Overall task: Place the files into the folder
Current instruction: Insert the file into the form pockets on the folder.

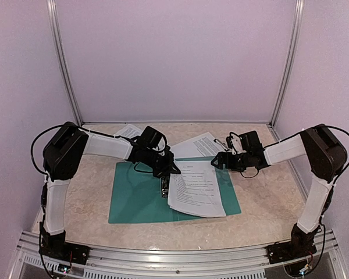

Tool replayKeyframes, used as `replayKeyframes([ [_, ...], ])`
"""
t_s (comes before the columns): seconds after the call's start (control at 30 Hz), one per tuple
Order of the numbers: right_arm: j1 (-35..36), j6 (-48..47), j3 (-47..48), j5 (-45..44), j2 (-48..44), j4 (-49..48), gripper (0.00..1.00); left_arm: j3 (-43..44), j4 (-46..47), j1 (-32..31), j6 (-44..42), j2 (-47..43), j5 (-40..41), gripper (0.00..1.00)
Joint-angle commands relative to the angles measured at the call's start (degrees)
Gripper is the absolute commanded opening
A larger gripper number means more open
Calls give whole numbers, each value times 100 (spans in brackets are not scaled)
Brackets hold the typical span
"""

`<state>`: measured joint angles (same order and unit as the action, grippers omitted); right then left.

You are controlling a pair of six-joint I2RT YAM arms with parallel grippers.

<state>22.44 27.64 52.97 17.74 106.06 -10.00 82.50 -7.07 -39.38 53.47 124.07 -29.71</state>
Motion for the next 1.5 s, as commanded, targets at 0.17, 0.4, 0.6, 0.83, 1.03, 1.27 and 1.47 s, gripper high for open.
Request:
replayKeyframes([
  [0.17,83,-82,-11,59,13,341,94,-229,-455,-101,-104,-165,317,0],
  [0.4,109,-83,-32,19,2,322,94,-153,-210,-106,431,-71,567,0],
  [0.6,126,-80,-8,30,-7,311,94,-236,289,-97,946,15,566,0],
  [0.83,131,-107,22,20,-13,340,94,-311,746,-122,1397,140,572,0],
  [1.03,134,-134,34,2,-34,373,94,-284,835,-132,1494,265,574,0],
  [1.27,129,-135,25,9,-68,374,94,-121,832,-123,1491,498,458,0],
  [1.47,134,-153,33,9,-81,380,94,-231,753,-123,1444,402,448,11],
])
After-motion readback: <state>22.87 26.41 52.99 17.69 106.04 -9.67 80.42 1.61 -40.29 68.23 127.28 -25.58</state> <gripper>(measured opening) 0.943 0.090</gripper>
